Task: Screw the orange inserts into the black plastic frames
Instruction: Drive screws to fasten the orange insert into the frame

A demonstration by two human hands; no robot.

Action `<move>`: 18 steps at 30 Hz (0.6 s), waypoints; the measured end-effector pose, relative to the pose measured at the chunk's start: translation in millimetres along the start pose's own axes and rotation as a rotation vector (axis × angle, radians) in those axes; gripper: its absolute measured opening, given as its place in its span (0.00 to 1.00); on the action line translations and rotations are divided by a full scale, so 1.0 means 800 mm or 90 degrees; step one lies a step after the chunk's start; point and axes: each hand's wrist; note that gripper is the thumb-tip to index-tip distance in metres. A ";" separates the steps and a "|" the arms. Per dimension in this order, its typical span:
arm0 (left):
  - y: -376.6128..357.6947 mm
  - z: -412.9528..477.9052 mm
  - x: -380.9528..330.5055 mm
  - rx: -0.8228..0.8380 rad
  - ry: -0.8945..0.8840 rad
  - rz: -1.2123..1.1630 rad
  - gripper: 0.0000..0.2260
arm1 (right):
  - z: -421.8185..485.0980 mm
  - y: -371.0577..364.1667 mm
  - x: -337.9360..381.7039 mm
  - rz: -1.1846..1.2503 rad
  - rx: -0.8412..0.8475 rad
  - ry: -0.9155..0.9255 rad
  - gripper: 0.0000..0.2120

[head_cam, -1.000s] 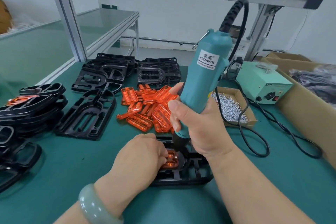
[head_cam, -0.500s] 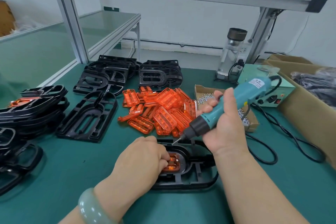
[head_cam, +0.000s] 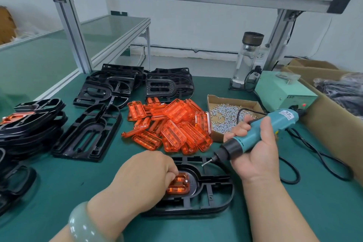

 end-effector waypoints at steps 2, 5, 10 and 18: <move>0.004 0.006 -0.002 -0.006 0.011 -0.016 0.08 | 0.001 0.001 0.003 0.003 -0.008 -0.003 0.14; 0.010 0.020 -0.010 -0.016 0.006 -0.044 0.08 | 0.002 0.003 0.007 0.015 -0.018 -0.005 0.14; 0.020 0.065 -0.037 -0.090 -0.045 -0.084 0.10 | 0.004 0.007 0.014 0.026 -0.017 -0.003 0.13; 0.006 0.168 -0.081 -0.069 -0.121 0.000 0.14 | 0.009 0.009 0.018 0.013 -0.011 0.012 0.13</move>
Point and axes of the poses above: each hand's wrist, its own z-axis towards the middle knuckle, its own y-axis out of the back of the hand, x = y × z
